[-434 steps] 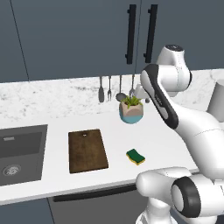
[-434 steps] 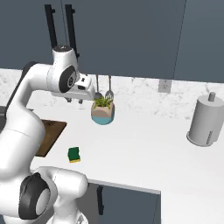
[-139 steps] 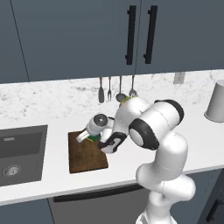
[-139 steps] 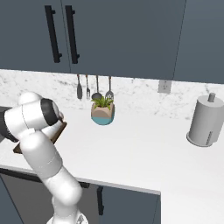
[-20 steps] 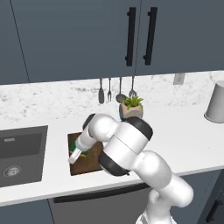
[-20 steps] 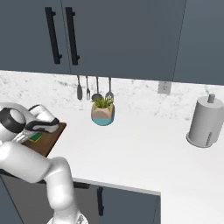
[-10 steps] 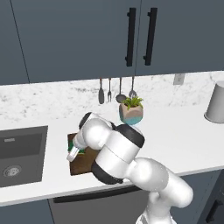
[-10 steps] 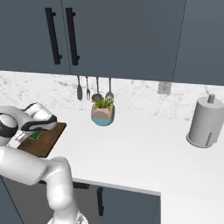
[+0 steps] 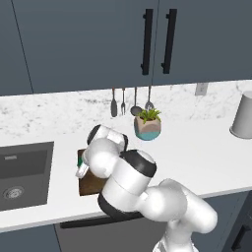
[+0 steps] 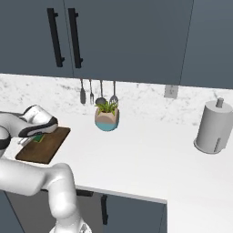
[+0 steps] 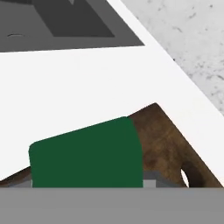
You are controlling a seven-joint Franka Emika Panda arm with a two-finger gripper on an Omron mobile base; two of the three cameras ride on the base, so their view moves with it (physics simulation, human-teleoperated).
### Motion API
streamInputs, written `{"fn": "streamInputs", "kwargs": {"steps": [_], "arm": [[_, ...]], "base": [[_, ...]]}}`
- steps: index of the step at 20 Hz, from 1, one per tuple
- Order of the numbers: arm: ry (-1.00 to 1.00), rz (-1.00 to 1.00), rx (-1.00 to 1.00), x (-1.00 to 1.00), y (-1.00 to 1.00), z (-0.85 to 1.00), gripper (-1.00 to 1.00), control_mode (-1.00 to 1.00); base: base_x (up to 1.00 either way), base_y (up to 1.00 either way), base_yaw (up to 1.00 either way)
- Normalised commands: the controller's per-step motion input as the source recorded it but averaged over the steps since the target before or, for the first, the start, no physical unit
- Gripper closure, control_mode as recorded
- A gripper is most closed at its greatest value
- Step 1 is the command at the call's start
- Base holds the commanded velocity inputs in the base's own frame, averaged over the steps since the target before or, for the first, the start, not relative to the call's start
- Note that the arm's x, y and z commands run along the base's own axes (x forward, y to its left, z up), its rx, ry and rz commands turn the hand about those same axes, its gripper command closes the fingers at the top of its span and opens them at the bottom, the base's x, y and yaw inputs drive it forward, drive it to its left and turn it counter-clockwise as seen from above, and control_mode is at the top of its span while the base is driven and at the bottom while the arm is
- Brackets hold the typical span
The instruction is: Pick up the sponge from the counter and clean the cutting board by briefly scrubbing or pressing down on the cutting board. Once finished, release the sponge.
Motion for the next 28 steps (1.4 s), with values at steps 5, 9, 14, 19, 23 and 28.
{"fn": "streamInputs", "kwargs": {"steps": [5, 9, 14, 19, 23, 28], "arm": [[0.25, 0.00, 0.00, 0.09, -0.83, 0.04, 1.00, -1.00], [0.28, 0.00, 0.00, 0.00, -0.68, 0.13, 1.00, -1.00], [0.23, 0.00, 0.00, 0.00, -0.42, 0.07, 1.00, -1.00], [0.17, 0.01, 0.00, -0.14, -0.17, 0.00, 1.00, -1.00], [0.01, 0.10, 0.00, -0.30, 0.11, 0.00, 1.00, -1.00], [-0.01, 0.09, 0.00, 0.00, 0.12, -0.09, 1.00, -1.00]], "base": [[0.00, 0.00, 0.00], [0.00, 0.00, 0.00], [0.00, 0.00, 0.00], [0.00, 0.00, 0.00], [0.00, 0.00, 0.00], [0.00, 0.00, 0.00]]}}
